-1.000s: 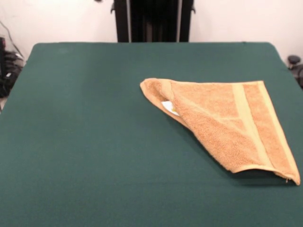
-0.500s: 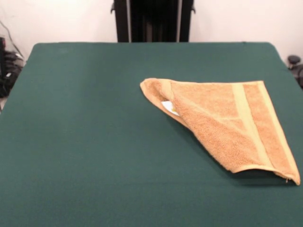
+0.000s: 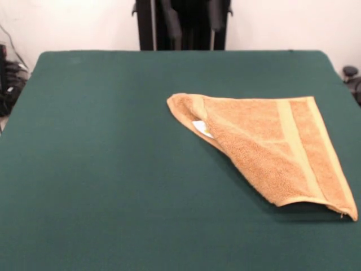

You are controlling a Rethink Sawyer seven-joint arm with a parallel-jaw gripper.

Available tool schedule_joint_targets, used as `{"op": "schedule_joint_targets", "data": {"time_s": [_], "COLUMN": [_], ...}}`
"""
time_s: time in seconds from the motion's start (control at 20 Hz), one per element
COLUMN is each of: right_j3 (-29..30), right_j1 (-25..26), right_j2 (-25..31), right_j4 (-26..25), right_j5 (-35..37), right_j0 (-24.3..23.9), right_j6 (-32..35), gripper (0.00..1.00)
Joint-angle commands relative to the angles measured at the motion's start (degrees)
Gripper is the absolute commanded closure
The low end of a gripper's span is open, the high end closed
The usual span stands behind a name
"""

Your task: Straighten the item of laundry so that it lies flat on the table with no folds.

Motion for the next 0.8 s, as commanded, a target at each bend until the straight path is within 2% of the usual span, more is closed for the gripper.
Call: {"op": "schedule_joint_targets", "data": {"time_s": [0.05, 0.2, 0.35, 0.6, 0.8], "right_j3": [-9.91, 2.60, 10.02, 13.47, 13.75], "right_j1": [5.01, -1.26, -3.33, -4.37, -5.39], "right_j2": [-5.85, -5.61, -5.66, -9.19, -13.20], "right_j4": [-1.27, -0.98, -2.71, -5.71, -6.35], "right_j5": [9.36, 4.22, -2.72, -8.99, -10.33], "right_j0": [5.49, 2.63, 1.62, 4.38, 7.64], "right_j6": [2.81, 4.51, 6.27, 9.08, 10.64], "gripper": [0.00, 0.00, 0.00, 0.00, 0.00]}}
